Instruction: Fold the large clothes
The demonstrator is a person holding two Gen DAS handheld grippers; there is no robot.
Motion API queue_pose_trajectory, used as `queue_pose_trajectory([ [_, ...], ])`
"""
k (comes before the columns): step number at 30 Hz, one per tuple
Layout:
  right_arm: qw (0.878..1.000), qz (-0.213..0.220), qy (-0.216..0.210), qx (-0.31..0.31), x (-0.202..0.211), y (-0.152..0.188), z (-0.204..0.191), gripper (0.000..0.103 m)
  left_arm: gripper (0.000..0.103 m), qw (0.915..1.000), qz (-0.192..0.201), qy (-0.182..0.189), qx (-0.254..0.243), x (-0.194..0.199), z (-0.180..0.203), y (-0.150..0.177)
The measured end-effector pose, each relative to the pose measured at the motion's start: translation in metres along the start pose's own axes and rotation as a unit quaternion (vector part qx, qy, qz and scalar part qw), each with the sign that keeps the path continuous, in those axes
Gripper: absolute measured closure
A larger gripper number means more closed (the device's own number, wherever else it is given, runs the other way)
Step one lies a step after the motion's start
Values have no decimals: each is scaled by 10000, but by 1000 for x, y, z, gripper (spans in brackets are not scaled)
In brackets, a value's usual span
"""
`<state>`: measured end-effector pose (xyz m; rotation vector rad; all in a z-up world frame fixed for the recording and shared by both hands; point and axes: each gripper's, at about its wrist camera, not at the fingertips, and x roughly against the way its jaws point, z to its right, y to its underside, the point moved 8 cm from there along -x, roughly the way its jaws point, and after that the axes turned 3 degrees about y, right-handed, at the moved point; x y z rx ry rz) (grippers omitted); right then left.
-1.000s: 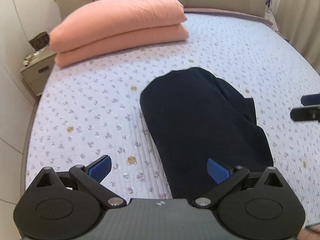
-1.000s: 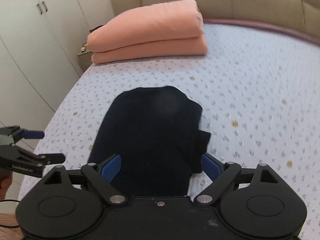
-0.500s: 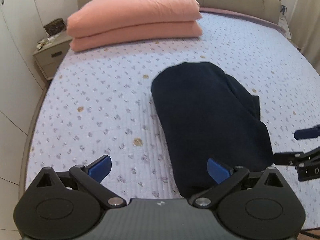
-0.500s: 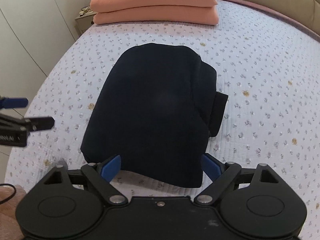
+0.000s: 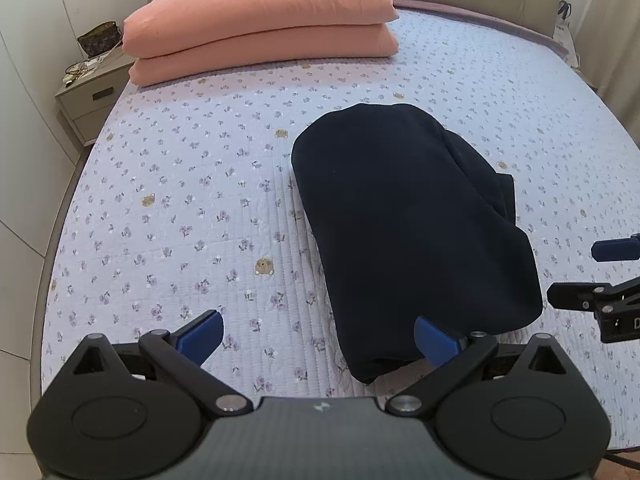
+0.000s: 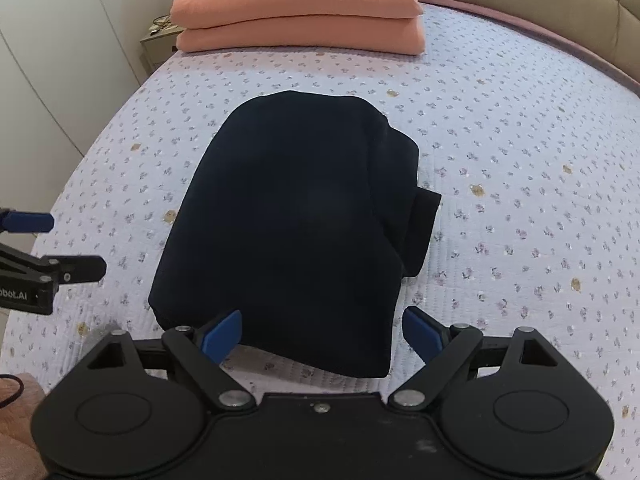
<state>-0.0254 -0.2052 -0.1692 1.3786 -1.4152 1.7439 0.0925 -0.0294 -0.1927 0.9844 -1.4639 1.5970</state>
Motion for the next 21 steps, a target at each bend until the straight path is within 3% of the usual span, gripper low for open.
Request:
queue_pose_trajectory([
  [21,9998,-80,-205,15,-1,2,-8,0,0,10000,-46,23,60,-2,-2,1],
])
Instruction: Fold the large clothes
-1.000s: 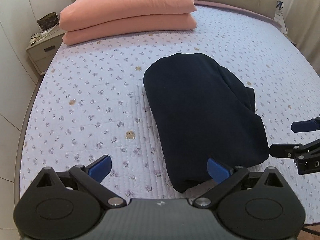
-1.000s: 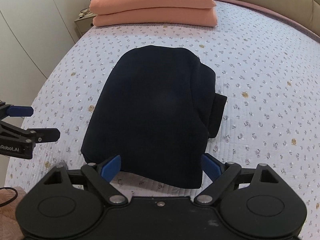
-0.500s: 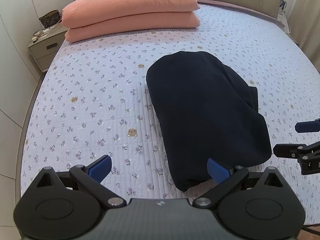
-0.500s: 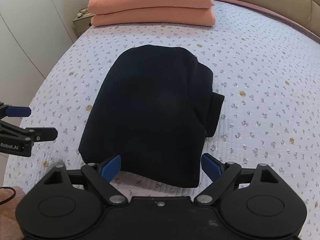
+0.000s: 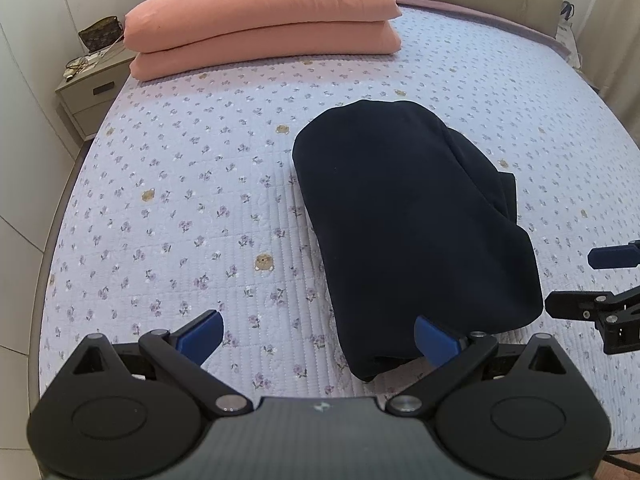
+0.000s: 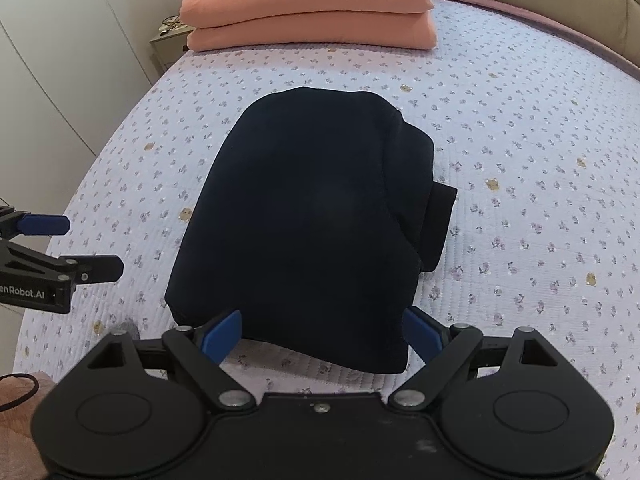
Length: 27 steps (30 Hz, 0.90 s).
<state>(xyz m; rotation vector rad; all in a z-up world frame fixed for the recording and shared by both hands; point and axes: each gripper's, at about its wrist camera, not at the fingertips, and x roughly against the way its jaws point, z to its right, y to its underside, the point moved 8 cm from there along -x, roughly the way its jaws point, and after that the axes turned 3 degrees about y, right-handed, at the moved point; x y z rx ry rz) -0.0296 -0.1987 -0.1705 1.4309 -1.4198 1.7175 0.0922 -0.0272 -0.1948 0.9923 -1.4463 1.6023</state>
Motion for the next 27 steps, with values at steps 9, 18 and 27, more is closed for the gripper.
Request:
queue_pose_trajectory([
  [9,10000,-23,6,-11,-1,1,0,0,0,10000,-11,41,-29,-1,0,1],
  [18,10000,-43,0,-8,-1,2,-3,0,0,10000,-28,54,-20,-1,1,1],
  [27,10000,-59,-21,-19,-2,2,-4,0,0,10000,-65,67,6,-2,-1,2],
])
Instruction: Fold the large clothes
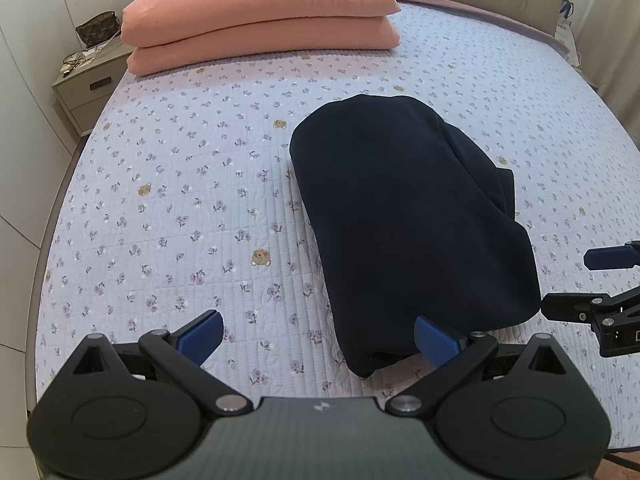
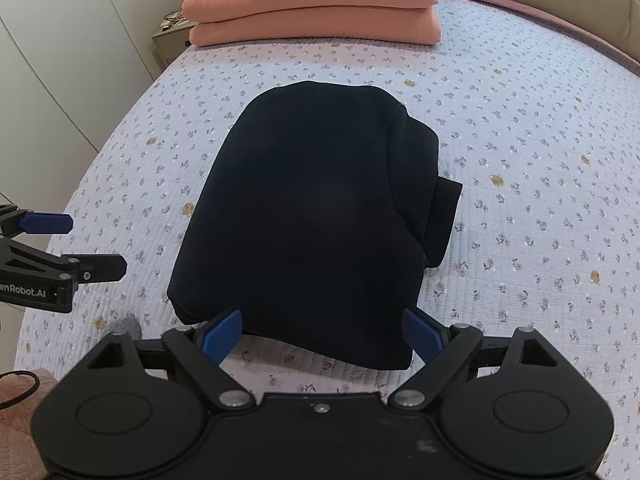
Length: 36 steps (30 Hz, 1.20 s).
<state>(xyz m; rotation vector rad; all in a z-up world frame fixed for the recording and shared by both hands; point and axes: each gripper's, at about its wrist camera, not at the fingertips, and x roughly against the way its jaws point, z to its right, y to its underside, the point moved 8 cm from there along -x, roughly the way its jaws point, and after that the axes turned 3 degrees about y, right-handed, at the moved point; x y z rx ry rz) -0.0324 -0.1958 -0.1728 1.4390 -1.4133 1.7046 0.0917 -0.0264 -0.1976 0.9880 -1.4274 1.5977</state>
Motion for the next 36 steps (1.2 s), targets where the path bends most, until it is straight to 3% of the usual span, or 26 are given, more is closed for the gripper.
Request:
queue_pose_trajectory([
  [36,9998,-131,-76,109,-3,3,-3,0,0,9997,-34,77,-208,-3,7,0],
])
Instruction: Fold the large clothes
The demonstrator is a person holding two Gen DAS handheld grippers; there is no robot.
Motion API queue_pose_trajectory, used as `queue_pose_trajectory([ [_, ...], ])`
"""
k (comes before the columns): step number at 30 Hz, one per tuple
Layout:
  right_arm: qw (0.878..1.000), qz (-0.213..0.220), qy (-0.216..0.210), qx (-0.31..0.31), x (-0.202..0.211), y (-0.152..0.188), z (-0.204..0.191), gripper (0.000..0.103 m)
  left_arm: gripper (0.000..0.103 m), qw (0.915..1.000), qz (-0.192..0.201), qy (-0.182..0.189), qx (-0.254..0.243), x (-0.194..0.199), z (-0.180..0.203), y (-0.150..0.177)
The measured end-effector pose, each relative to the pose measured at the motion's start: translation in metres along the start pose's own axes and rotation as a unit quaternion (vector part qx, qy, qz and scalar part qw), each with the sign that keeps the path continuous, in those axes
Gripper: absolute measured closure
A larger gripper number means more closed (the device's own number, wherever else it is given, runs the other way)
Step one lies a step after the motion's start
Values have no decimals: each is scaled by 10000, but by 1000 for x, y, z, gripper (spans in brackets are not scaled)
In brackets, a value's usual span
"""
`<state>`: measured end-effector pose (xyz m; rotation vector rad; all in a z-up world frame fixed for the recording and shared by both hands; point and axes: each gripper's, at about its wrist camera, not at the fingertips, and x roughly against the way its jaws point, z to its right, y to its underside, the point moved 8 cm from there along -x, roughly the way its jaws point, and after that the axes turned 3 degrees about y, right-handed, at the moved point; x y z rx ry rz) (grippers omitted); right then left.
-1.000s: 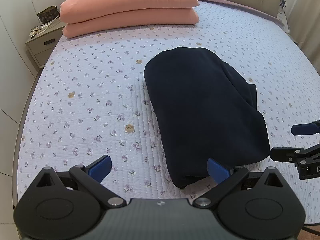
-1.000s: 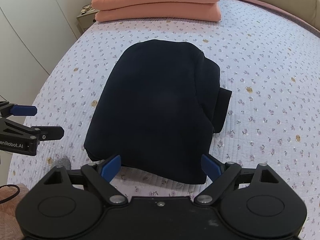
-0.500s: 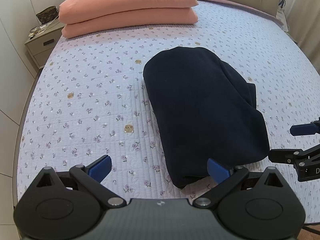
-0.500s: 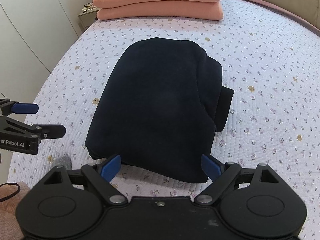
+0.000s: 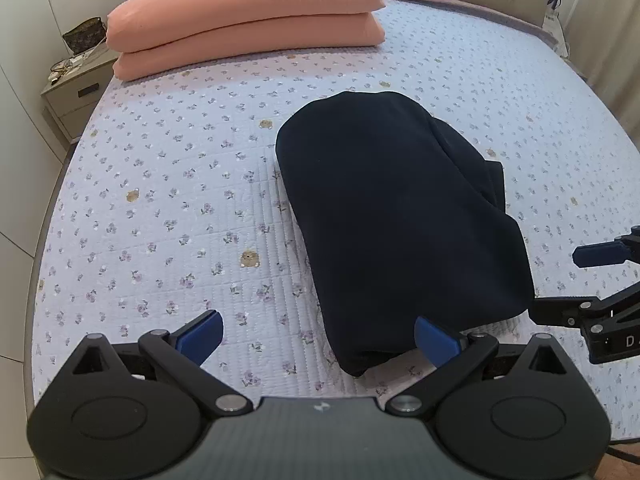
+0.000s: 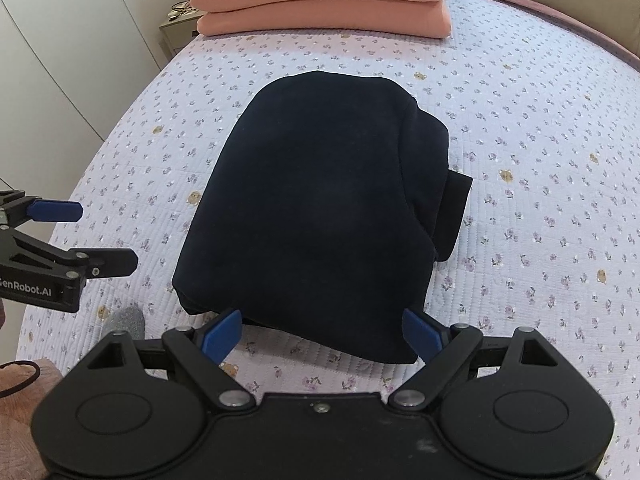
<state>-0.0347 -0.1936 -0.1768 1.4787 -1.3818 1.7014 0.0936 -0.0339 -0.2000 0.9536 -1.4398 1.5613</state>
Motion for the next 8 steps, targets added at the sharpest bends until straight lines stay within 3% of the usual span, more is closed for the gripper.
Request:
queue_pose_trajectory([
  [8,10000,9,-11,33,0,-1,1,0,0,10000,26,-14,-30,2,-1,0],
])
